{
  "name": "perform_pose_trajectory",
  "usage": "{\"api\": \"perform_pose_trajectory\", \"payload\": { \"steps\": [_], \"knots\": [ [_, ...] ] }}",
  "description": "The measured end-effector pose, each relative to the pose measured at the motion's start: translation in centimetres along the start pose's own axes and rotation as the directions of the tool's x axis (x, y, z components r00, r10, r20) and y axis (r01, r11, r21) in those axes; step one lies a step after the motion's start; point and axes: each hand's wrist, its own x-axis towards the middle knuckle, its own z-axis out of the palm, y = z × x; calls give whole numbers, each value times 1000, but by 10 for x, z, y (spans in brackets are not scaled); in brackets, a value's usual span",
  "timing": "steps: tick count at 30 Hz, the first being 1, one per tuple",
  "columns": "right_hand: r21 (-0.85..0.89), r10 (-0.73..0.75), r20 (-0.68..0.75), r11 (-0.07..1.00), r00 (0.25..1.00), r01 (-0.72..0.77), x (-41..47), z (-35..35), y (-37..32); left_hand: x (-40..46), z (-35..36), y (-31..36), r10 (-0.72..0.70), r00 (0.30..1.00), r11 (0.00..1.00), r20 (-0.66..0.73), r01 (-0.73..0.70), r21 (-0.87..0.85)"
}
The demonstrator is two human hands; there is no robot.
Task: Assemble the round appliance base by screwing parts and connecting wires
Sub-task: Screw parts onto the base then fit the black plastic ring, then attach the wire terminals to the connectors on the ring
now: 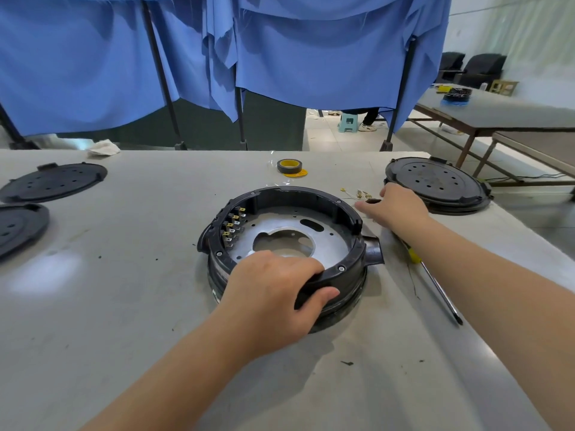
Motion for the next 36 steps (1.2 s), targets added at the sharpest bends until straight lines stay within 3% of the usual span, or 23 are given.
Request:
{"api": "perform_pose_trajectory", "payload": {
  "steps": [6,9,13,15,18,22,27,32,36],
  "knots": [
    [11,78,20,997,997,-78,4,8,1,-2,-1,-1,1,1000,1000,-7,-1,-27],
    [245,79,62,965,995,-92,4,5,9,-2,-3,0,-3,1000,1000,0,3,-28],
    [562,-2,104,825,995,-57,-6,-9,18,-3,-7,2,-7,1000,999,20,8,-48],
    [655,-44,50,756,998,1,-18,-20,20,-3,-9,3,-7,999,999,34,8,-49],
    [726,-142,11,682,990,90,-44,-38,19,-4,-14,4,-20,998,998,61,24,-65],
    [791,-384,123,595,915,143,-87,-47,12,-5,-20,2,-67,991,988,115,82,-129],
    [799,-415,41,560,909,220,-120,-48,11,-2,-29,1,-167,953,959,253,217,-184],
    [760,-441,-12,579,897,295,-135,-44,17,17,-33,-2,-325,860,754,393,486,-441],
    [745,-435,-28,591,900,309,-138,-38,15,38,-31,-4,-357,756,603,549,635,-483]
  ]
}}
